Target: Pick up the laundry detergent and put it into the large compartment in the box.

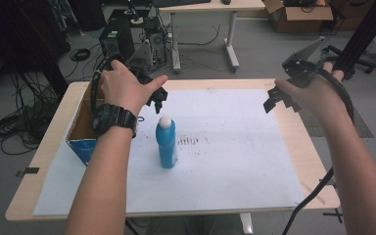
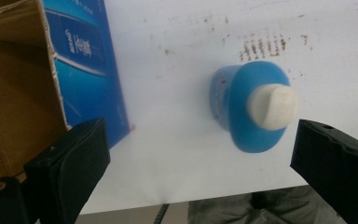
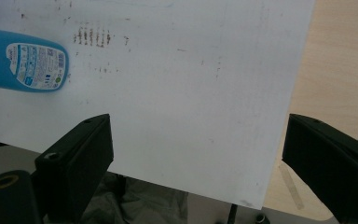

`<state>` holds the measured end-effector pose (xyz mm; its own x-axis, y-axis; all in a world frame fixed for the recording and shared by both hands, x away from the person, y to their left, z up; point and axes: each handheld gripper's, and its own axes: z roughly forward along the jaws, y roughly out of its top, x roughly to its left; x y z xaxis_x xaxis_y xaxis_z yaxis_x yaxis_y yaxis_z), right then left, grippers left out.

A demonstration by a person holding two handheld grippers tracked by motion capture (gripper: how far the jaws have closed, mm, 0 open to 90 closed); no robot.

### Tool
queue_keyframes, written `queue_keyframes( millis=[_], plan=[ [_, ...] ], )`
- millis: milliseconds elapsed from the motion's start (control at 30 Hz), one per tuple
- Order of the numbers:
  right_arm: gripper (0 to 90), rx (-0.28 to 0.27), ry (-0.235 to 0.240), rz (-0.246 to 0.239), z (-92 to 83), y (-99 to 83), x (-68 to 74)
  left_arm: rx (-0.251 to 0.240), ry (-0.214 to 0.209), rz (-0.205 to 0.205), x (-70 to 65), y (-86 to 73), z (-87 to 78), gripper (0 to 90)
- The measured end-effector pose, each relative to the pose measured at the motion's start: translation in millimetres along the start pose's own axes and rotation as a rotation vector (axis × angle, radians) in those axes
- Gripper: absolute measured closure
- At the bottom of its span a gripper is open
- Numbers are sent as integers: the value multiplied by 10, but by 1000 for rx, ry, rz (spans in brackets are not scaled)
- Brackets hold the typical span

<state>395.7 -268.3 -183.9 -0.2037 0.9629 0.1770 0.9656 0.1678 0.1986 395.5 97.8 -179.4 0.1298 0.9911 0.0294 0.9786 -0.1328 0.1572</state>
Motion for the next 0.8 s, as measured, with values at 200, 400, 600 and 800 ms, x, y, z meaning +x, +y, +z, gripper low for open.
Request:
queue_keyframes(
  millis=[200,400,600,800],
  plan=[
    [89,1,2,2,3,-24,-37,4,-4,12,-154,24,-10,46],
    [89,3,5,3,21,-53,-70,13,-16,16,-294,44,37,48],
    [89,4,7,3,33,-76,-100,19,-25,29,-400,59,109,48],
    [89,6,11,7,67,-94,-143,29,-22,27,-451,67,209,49]
  ],
)
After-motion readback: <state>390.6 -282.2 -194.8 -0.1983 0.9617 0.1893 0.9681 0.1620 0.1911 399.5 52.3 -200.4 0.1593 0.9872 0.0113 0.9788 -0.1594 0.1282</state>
